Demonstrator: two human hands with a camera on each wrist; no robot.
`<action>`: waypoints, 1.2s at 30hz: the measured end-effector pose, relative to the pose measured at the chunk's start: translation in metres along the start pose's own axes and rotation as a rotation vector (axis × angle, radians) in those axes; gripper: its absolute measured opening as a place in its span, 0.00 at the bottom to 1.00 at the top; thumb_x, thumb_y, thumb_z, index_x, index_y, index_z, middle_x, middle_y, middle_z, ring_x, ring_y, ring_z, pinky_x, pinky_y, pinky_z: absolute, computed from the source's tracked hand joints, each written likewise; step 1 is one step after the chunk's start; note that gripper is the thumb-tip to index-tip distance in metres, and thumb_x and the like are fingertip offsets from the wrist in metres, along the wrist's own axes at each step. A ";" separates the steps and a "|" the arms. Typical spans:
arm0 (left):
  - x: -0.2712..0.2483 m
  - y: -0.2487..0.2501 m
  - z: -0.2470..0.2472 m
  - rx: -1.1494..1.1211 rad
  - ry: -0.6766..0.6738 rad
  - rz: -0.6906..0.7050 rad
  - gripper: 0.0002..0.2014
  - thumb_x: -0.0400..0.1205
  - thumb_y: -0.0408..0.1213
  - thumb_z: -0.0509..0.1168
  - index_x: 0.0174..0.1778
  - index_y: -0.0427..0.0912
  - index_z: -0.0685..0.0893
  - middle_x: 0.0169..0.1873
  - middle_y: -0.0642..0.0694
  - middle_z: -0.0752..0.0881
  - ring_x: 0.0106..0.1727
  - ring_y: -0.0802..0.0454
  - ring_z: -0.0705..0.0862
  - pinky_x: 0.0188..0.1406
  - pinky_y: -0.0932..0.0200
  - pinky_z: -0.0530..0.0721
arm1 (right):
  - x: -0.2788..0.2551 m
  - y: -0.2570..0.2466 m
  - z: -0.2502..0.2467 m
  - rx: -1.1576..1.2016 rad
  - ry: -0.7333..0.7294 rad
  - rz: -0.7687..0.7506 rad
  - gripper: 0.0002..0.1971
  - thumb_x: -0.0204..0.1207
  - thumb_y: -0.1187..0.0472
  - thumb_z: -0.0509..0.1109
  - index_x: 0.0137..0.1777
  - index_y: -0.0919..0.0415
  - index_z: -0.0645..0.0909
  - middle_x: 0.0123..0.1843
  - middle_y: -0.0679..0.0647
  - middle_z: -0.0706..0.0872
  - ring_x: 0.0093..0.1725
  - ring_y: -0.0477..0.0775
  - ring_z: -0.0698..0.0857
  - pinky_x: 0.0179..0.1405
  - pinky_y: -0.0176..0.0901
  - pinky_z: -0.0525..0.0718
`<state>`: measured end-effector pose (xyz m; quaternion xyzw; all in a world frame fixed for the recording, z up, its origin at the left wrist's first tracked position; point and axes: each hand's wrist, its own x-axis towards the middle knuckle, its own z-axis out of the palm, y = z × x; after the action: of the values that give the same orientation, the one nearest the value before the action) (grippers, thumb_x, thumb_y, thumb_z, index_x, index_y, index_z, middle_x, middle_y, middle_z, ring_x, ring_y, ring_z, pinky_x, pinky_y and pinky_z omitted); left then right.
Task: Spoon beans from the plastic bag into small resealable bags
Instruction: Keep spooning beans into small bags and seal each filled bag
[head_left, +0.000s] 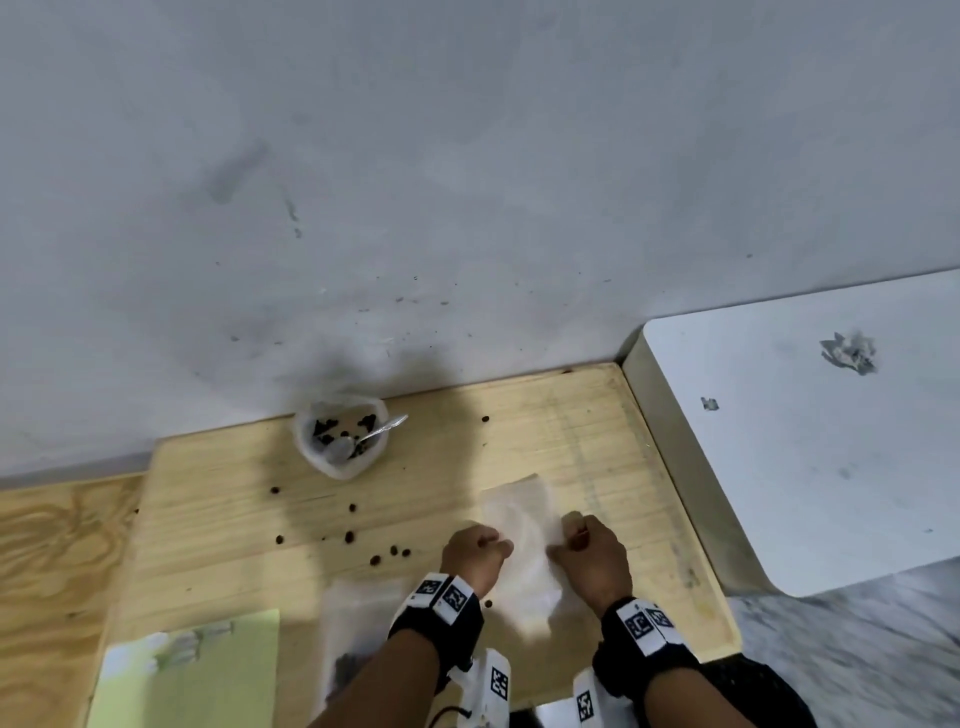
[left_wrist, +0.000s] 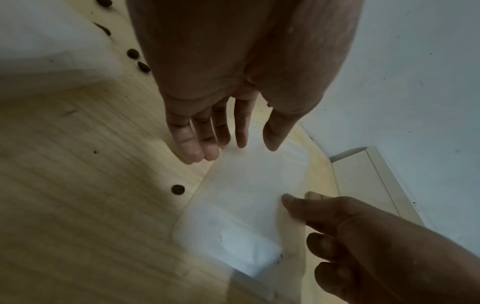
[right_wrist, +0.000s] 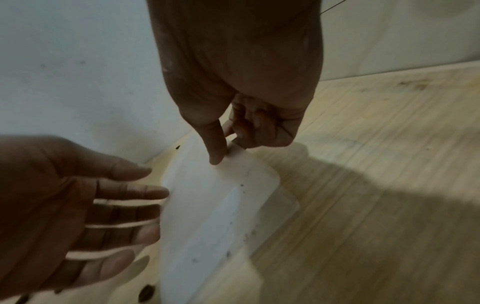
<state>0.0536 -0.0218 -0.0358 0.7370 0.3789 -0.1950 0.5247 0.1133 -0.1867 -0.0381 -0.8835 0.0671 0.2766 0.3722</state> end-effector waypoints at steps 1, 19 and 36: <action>-0.001 0.000 0.000 -0.031 0.019 -0.003 0.12 0.78 0.40 0.72 0.56 0.43 0.88 0.55 0.48 0.87 0.59 0.48 0.84 0.57 0.61 0.79 | 0.000 -0.002 -0.003 0.029 0.004 0.000 0.11 0.68 0.60 0.79 0.42 0.49 0.79 0.41 0.45 0.85 0.44 0.52 0.83 0.39 0.39 0.77; -0.053 0.047 -0.119 0.080 0.094 0.556 0.18 0.72 0.19 0.58 0.36 0.47 0.86 0.36 0.50 0.88 0.33 0.65 0.82 0.37 0.69 0.79 | -0.018 -0.140 -0.039 0.098 -0.508 -0.380 0.14 0.68 0.71 0.81 0.50 0.54 0.90 0.37 0.51 0.89 0.34 0.38 0.84 0.46 0.35 0.80; -0.074 -0.011 -0.232 -0.343 0.419 0.353 0.08 0.73 0.41 0.76 0.32 0.42 0.88 0.27 0.46 0.89 0.31 0.47 0.90 0.37 0.48 0.91 | -0.096 -0.241 0.098 0.384 -0.518 -0.304 0.10 0.64 0.78 0.82 0.46 0.74 0.90 0.36 0.60 0.91 0.29 0.42 0.87 0.26 0.28 0.77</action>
<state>-0.0273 0.1671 0.0949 0.7163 0.3726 0.1216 0.5774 0.0682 0.0452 0.1072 -0.6980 -0.1108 0.4152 0.5728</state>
